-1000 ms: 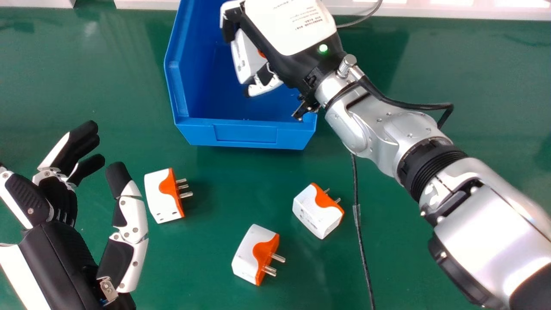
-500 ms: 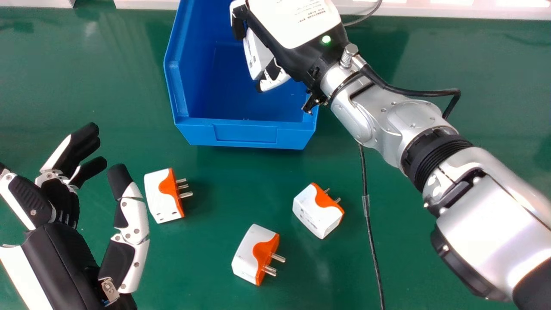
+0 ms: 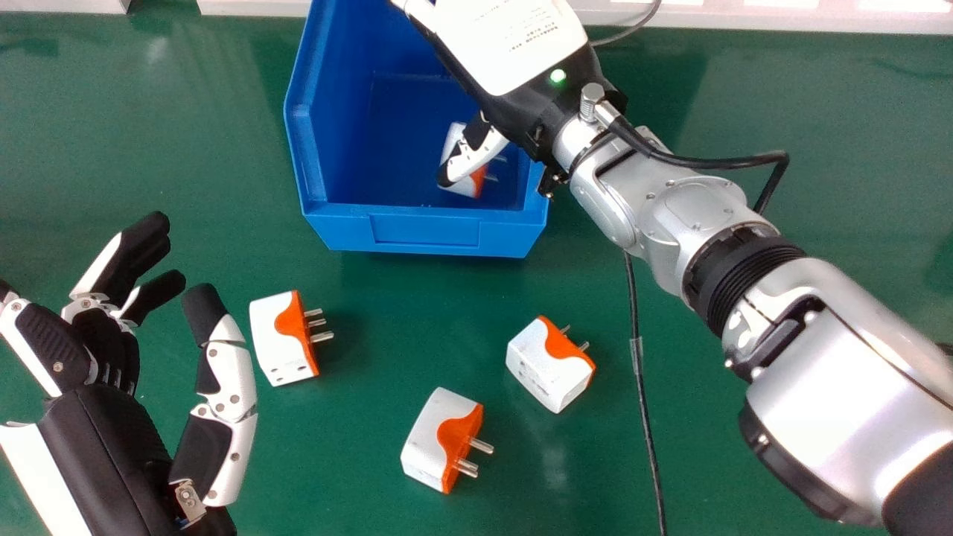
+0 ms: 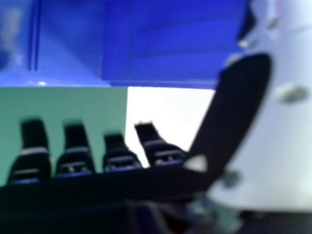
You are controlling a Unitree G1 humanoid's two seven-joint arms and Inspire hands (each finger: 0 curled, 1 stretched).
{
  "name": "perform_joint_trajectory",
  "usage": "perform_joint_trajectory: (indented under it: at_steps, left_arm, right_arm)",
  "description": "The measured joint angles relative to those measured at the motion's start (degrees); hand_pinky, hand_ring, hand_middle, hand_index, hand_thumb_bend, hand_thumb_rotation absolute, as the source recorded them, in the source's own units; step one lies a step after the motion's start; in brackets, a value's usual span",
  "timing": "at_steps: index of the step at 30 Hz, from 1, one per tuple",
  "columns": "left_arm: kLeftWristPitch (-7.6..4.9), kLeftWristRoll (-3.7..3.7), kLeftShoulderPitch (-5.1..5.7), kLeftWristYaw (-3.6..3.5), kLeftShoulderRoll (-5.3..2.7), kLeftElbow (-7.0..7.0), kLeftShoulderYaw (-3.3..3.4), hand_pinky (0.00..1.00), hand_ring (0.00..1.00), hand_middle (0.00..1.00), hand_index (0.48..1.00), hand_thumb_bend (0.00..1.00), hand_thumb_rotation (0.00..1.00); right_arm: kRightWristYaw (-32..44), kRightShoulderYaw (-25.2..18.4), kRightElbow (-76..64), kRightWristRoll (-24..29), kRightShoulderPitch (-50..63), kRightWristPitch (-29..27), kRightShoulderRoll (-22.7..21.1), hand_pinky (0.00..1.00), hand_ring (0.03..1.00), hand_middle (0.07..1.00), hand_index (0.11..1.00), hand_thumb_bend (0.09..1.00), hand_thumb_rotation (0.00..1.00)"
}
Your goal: Pick all objects and put in blue box
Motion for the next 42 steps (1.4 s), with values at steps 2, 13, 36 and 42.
perform_joint_trajectory:
  at_steps: [2,13,36,42]
  left_arm:
    - [-0.01,0.0,0.06,-0.01,0.0,0.0,-0.04,0.68,0.75,0.74,0.734,0.24,0.0]
    - [-0.23,-0.28,0.79,0.01,0.05,-0.09,-0.44,0.68,0.75,0.74,0.738,0.23,0.0]
    - [-1.01,-1.55,4.31,-1.18,0.66,-1.23,-2.32,0.68,0.74,0.74,0.729,0.24,0.0]
    - [-0.78,-2.53,3.81,-1.29,0.65,-1.23,-2.29,0.68,0.74,0.73,0.726,0.24,0.0]
  right_arm:
    - [-0.1,-0.7,-0.6,0.6,0.0,0.0,0.0,1.0,1.0,1.0,1.0,1.0,0.49]
    - [3.3,-9.4,-21.2,9.3,7.0,-1.1,-5.0,1.0,1.0,1.0,1.0,1.0,0.65]
    - [53.4,-22.9,-87.3,30.8,64.2,4.1,-28.9,1.0,1.0,1.0,1.0,1.0,0.45]
    - [61.7,-21.0,-87.4,28.2,61.9,9.7,-28.5,1.0,1.0,1.0,1.0,1.0,0.37]
